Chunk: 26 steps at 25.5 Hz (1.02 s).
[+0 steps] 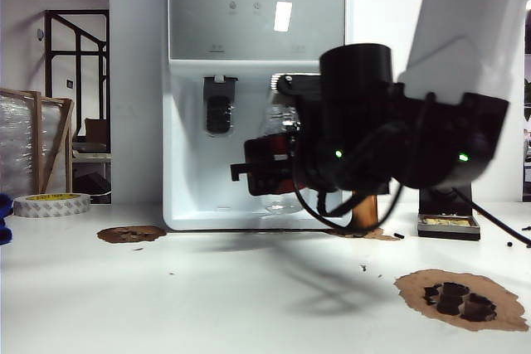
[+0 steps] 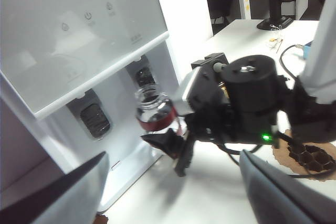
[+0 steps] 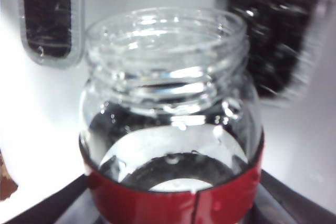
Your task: Pick up the water bottle with two loops of red belts, then reach the front water dispenser and gently press the gray-black baffle horizontally to get a little water.
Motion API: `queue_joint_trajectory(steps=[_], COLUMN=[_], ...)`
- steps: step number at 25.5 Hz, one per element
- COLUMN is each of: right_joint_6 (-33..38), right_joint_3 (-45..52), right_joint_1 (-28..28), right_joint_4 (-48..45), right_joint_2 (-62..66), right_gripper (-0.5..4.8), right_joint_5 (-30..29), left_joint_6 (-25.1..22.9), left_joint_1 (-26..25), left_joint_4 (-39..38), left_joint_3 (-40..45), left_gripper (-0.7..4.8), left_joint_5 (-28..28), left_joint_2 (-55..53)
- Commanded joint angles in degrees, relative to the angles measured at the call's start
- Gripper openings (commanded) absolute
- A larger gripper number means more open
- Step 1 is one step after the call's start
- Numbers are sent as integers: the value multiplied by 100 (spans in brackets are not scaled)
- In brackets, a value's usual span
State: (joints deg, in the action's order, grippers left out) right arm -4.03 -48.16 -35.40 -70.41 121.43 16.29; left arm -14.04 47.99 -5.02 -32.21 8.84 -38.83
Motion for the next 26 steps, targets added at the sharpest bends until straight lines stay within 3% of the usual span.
queue_joint_trajectory(steps=[1, 11, 14, 26], right_joint_6=[168, 144, 129, 293], right_joint_3=[376, 935, 1303, 1971], right_joint_1=[-2, -210, -251, -245], right_joint_4=[-772, -857, -855, -793], right_joint_2=[-90, -616, -1086, -2020], right_gripper=[155, 155, 155, 155], right_joint_5=[63, -122, -466, -4094], left_joint_6=[-28, -28, -28, -28], left_joint_1=[-4, -4, -4, 2], left_joint_4=[31, 28, 31, 7], left_joint_3=[-35, -33, -35, -35], left_gripper=[400, 400, 400, 400], left_joint_5=[2, 2, 2, -46], left_joint_2=[-4, -7, -7, -4])
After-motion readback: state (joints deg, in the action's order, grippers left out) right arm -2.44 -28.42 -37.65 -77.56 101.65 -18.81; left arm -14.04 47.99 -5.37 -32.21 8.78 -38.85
